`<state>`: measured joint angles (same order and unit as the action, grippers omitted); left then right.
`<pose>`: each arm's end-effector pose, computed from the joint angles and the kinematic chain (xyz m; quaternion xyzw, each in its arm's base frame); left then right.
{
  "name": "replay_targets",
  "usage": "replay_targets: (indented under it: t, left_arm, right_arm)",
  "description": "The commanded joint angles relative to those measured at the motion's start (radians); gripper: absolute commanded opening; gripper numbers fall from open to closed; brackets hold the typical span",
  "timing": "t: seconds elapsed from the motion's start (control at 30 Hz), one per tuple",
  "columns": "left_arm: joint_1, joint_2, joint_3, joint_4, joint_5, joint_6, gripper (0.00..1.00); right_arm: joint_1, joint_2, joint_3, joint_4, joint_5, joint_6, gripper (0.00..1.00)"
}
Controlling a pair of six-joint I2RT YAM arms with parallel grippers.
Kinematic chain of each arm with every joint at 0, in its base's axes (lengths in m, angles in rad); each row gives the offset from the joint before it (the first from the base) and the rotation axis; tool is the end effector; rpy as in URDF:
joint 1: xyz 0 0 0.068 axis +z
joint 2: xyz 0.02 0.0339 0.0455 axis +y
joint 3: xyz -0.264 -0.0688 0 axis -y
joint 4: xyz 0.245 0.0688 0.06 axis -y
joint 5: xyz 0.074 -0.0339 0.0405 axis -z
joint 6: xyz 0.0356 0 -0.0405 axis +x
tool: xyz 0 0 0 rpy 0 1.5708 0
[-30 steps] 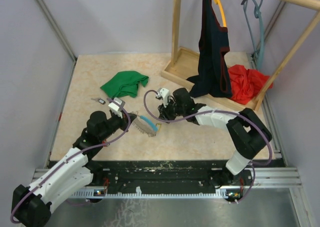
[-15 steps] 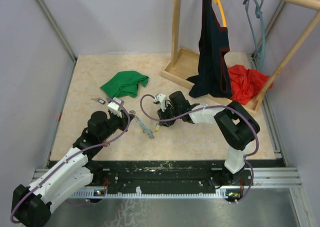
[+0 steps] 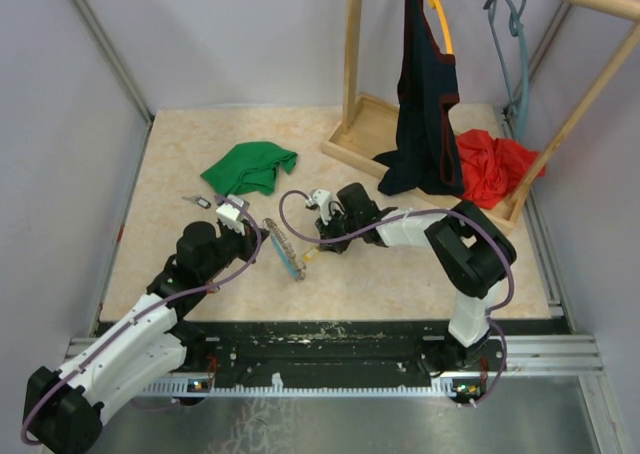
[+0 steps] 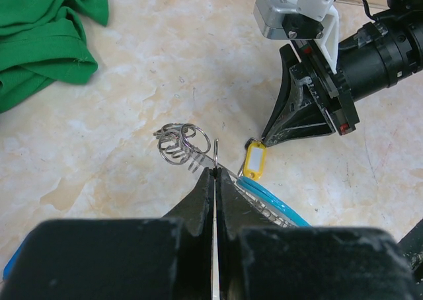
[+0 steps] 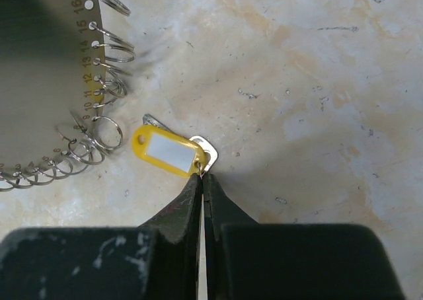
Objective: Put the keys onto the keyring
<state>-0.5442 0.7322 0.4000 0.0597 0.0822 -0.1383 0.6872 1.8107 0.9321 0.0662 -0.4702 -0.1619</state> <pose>0.1527 -0.0958 0.2373 0.1848 0.7746 -0.2330 0.5582 0.2665 0.2396 0.1429 -0.4507 0.7877 0.3024 0.2915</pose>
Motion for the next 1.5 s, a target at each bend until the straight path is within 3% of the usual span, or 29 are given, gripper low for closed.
replay_targets:
  t: [0.0, 0.37, 0.63, 1.13, 1.23, 1.47]
  left_arm:
    - [-0.002, 0.001, 0.018, 0.032, 0.019, -0.006, 0.0]
    - [-0.002, 0.034, 0.033, 0.056, 0.057, 0.002, 0.0]
    - [-0.002, 0.04, 0.036, 0.065, 0.078, 0.004, 0.0]
    - [-0.002, 0.026, 0.029, 0.049, 0.099, 0.002, 0.0]
    - [-0.003, 0.03, 0.027, 0.053, 0.104, 0.001, 0.0]
    - [-0.002, 0.051, 0.028, 0.066, 0.125, 0.002, 0.0]
  right_arm:
    - [0.011, -0.072, 0.038, -0.062, 0.036, -0.009, 0.0]
    - [0.013, -0.223, 0.176, -0.648, 0.356, 0.064, 0.0]
    - [0.017, -0.213, 0.276, -0.884, 0.52, 0.084, 0.0]
    - [0.059, 0.156, 0.519, -0.838, 0.54, -0.004, 0.0]
    - [0.067, 0.18, 0.548, -0.815, 0.513, -0.011, 0.01]
    - [0.069, 0.115, 0.486, -0.752, 0.459, -0.031, 0.15]
